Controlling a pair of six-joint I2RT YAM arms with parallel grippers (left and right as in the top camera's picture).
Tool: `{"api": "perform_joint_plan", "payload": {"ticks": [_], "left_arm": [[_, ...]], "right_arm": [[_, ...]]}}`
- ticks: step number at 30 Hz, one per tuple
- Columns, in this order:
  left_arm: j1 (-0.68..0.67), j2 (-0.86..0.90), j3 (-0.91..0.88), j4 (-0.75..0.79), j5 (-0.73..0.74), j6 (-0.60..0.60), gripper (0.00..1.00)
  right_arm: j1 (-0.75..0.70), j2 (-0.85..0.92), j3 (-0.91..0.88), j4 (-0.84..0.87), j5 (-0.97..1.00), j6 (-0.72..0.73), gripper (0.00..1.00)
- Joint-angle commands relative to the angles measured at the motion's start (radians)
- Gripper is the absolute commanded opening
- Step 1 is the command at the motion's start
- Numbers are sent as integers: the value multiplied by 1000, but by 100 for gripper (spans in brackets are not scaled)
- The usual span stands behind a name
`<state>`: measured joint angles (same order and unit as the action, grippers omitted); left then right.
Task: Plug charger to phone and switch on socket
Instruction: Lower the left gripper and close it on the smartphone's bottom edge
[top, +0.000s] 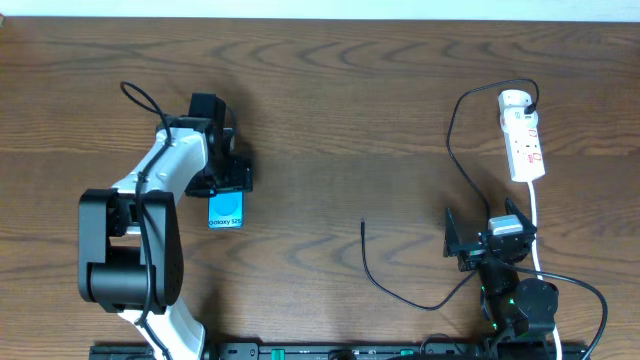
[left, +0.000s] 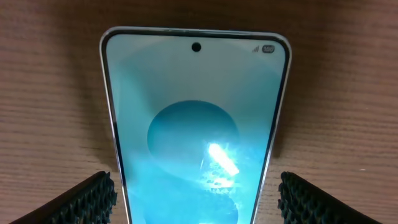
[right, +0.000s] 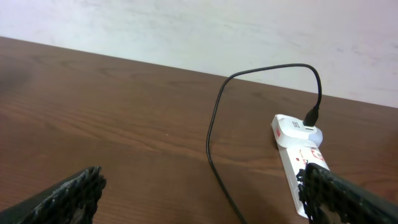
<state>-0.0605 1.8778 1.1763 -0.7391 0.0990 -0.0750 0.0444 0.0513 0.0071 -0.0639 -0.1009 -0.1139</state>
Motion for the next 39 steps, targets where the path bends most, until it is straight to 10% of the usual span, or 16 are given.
{"api": "perform_joint_plan", "payload": {"ticks": [1,39], "left_arm": [[5,10,-8,5,-2,-6,84],[5,11,-51,42,-1,-9,82]], "right_arm": [[3,-2,-2,-4,-3,5,99],[3,-2,-2,-4,-3,5,99]]}}
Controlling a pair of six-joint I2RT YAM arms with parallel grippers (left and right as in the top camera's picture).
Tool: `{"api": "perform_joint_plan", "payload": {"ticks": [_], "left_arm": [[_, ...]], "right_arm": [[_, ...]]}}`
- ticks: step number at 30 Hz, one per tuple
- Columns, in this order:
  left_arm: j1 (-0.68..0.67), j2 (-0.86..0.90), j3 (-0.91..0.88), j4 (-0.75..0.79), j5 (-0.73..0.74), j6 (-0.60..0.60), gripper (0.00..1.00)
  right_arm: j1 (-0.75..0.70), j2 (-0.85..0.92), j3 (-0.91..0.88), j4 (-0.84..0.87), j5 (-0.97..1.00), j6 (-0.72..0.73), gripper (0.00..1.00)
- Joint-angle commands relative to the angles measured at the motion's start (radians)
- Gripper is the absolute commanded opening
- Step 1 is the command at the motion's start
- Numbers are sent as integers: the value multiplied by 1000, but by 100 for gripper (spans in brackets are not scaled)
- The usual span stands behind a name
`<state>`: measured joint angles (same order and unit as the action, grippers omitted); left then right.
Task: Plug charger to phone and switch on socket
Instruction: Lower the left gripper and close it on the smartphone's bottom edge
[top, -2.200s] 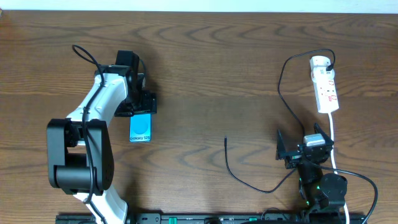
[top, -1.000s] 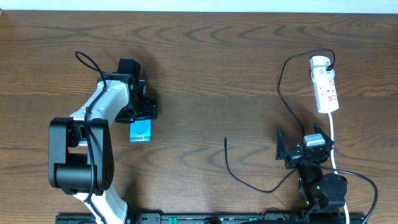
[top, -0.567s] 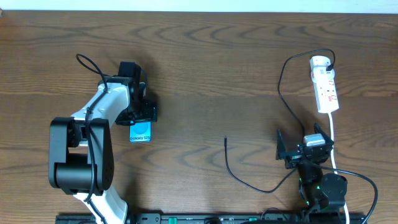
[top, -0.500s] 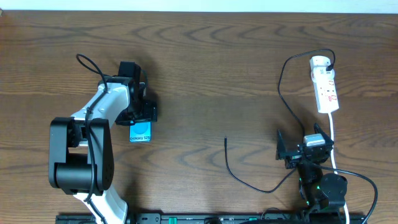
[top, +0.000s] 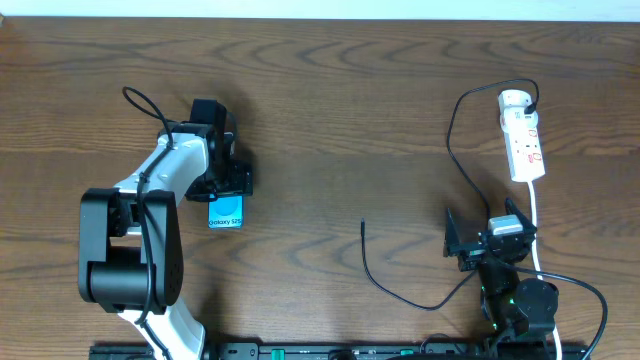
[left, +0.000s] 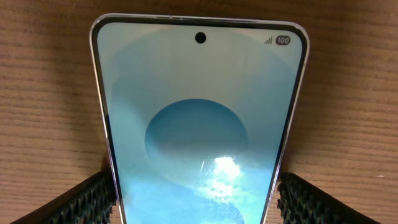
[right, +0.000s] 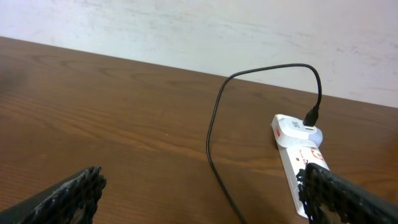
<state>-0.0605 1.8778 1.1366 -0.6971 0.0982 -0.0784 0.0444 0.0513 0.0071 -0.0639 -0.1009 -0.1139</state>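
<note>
A phone (left: 199, 124) with a lit blue screen lies flat on the wooden table (top: 330, 110), at the left in the overhead view (top: 226, 213). My left gripper (left: 196, 196) is open and low over it, its black fingers (left: 81, 199) close against the phone's two long edges. The black charger cable (top: 455, 150) runs from the white power strip (top: 524, 140) down to a loose end (top: 363, 226) mid-table. My right gripper (right: 200, 180) is open and empty near the front right (top: 478, 240), facing the strip (right: 298, 155) and cable (right: 214, 143).
The strip's white lead (top: 536, 225) runs along the right side, past my right arm. A pale wall (right: 217, 31) rises behind the table's far edge. The left arm's body (top: 130, 250) takes up the front left.
My left gripper has come closer down over the phone, which now fills more of the left wrist view between the fingers. The right arm, cable and power strip have not moved.
</note>
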Motion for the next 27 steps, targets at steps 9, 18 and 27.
{"api": "perform_joint_plan", "payload": {"ticks": [9,18,27], "left_arm": [[5,11,-12,0,0,-6,75],[5,11,-12,0,0,-6,74],[5,11,-14,0,0,-6,84]], "right_arm": [[3,-2,-2,-4,-3,5,99],[3,-2,-2,-4,-3,4,99],[3,-2,-2,-4,-3,5,99]]}}
